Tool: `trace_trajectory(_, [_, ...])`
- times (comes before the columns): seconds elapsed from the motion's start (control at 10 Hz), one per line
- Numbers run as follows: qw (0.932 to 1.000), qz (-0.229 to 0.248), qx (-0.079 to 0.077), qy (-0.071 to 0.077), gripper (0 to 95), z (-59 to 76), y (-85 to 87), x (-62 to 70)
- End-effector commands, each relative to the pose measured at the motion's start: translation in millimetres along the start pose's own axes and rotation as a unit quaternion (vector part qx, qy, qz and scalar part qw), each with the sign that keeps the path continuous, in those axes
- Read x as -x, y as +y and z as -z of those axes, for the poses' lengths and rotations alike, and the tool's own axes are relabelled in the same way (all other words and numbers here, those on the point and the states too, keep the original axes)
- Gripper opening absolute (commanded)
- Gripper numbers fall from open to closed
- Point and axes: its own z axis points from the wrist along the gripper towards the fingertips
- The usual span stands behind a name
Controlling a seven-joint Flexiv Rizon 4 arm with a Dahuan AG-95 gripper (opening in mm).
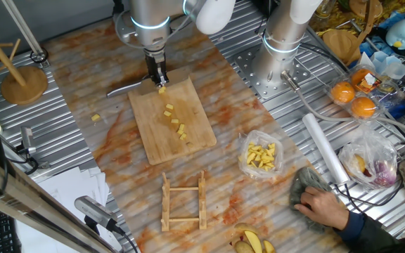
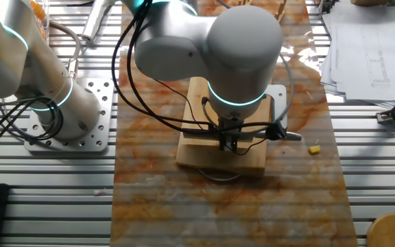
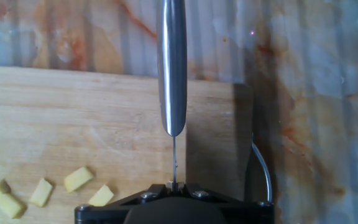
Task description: Chop the potatoes
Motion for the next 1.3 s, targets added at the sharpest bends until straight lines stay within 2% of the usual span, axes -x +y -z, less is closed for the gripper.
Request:
trace_trajectory(0.1, [1.0000,0.000,0.001,-0.002,0.0,-3.7,-0.5,-0.2])
trace_trajectory(0.4, [1.0000,0.000,0.003,-0.001,0.0,-11.9,-1.9,2.3])
trace_trajectory(0.6, [1.0000,0.001,0.006,-0.002,0.0,-11.5,-1.5,2.3])
trace_trajectory(0.7, [1.0000,0.003,0.006,-0.002,0.0,-7.5,-0.3,1.6])
trace_trajectory(0.8, [1.0000,0.003,0.006,0.002,0.0,4.2,2.9,0.1])
trace_trajectory(0.9, [1.0000,0.006,0.000,0.002,0.0,17.6,5.4,-0.7])
trace_trajectory(1.0, [1.0000,0.008,0.000,0.000,0.0,24.9,6.4,-1.6])
trace_trajectory(1.1, [1.0000,0.007,0.004,-0.005,0.0,26.2,6.8,-2.3])
trace_trajectory(1.3, [0.9999,0.008,0.004,-0.006,0.0,26.0,6.8,-2.2])
